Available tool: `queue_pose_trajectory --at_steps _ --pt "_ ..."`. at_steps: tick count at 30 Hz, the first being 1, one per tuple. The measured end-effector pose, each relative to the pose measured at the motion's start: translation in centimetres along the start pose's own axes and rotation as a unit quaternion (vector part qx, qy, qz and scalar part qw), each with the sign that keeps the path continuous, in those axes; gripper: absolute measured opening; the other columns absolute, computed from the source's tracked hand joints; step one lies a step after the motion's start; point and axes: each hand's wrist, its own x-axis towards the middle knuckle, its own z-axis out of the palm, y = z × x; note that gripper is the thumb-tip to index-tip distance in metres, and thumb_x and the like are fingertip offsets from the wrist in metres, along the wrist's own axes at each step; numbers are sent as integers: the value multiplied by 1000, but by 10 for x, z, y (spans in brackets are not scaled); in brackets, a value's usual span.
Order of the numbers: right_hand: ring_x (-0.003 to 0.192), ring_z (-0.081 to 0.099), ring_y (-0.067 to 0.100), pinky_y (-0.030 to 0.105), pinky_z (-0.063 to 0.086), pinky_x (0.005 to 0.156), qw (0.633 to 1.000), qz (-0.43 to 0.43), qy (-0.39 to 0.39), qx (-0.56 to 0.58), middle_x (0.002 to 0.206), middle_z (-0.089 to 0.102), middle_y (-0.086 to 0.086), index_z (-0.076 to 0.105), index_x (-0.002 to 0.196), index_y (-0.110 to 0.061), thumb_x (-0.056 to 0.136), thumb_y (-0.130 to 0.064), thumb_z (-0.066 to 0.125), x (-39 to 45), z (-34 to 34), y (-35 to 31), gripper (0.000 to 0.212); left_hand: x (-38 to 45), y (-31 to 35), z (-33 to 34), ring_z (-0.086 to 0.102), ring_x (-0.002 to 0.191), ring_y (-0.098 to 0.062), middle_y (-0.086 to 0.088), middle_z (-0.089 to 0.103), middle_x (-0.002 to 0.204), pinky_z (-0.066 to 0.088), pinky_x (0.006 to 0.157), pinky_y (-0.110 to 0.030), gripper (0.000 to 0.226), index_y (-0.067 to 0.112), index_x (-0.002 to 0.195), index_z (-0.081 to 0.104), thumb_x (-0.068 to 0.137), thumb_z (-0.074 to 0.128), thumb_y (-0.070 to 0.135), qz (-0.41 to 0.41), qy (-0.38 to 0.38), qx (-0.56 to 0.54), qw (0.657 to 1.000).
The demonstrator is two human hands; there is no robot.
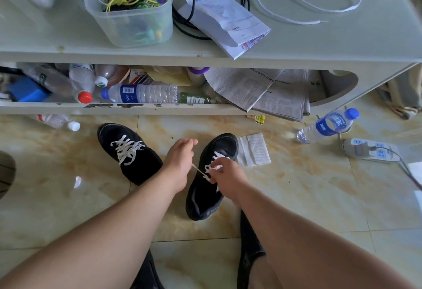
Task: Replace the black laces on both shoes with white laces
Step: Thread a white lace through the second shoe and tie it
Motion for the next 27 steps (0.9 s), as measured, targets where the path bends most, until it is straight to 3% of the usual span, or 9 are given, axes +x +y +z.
queue_pose_trajectory --at_steps 4,7,11,13,15,17,21,24,27 --pt "83 66 22 40 58 75 979 -105 3 -177 91 72 1 64 101 -22 99 -26 60 -3 11 -11 6 -9 29 27 36 61 -12 5 40 66 31 60 -29 25 18 101 66 111 44 22 50 -74 -57 994" --pt "85 63 25 40 54 76 976 -128 -4 -174 91 71 4 66 93 -15 99 -21 55 -7 11 -12 13 -23 41 37 46 65 -13 2 51 68 38 63 -27 25 15 105 68 111 44 18 71 -145 -61 985" --pt "57 49 13 24 38 51 999 -31 0 25 71 61 -3 64 82 -12 100 -24 56 -10 7 -11 23 -17 38 29 60 93 -13 5 63 103 49 93 -31 33 32 105 73 102 52 7 140 -161 63 975" --pt "56 43 12 23 34 52 979 45 7 199 75 58 3 63 82 -12 102 -20 57 -7 4 -11 22 -10 27 20 57 101 -3 14 57 114 46 98 -25 37 39 99 69 97 51 7 194 -58 207 957" --pt "58 43 12 23 34 55 952 78 -3 295 79 61 4 66 89 -11 104 -19 57 -6 3 -11 19 -12 11 12 57 99 -8 7 54 117 48 88 -28 20 35 98 62 99 55 17 196 37 294 935" --pt "60 45 12 24 35 58 941 86 -18 326 77 63 1 70 96 -13 106 -20 54 -6 3 -11 20 -15 -7 8 63 91 -13 6 64 106 47 74 -29 5 30 98 63 101 59 31 167 30 325 931" --pt "66 59 12 24 46 59 953 75 1 294 84 69 2 69 101 -13 105 -20 56 -2 1 -12 15 -22 -30 7 65 79 2 17 71 88 41 60 -8 7 34 105 70 103 64 38 132 -70 304 941" --pt "70 62 19 27 48 57 947 90 47 304 86 70 6 60 111 -12 98 -14 65 0 2 -8 14 -23 -32 7 68 74 -6 10 75 79 48 64 -21 22 31 94 78 99 67 50 159 -42 353 921" --pt "68 60 20 29 48 58 942 90 60 318 83 68 9 58 105 -11 94 -8 67 0 -1 -3 14 -20 -32 6 69 77 -15 4 75 78 53 72 -36 26 31 91 80 99 65 50 177 -72 381 905"
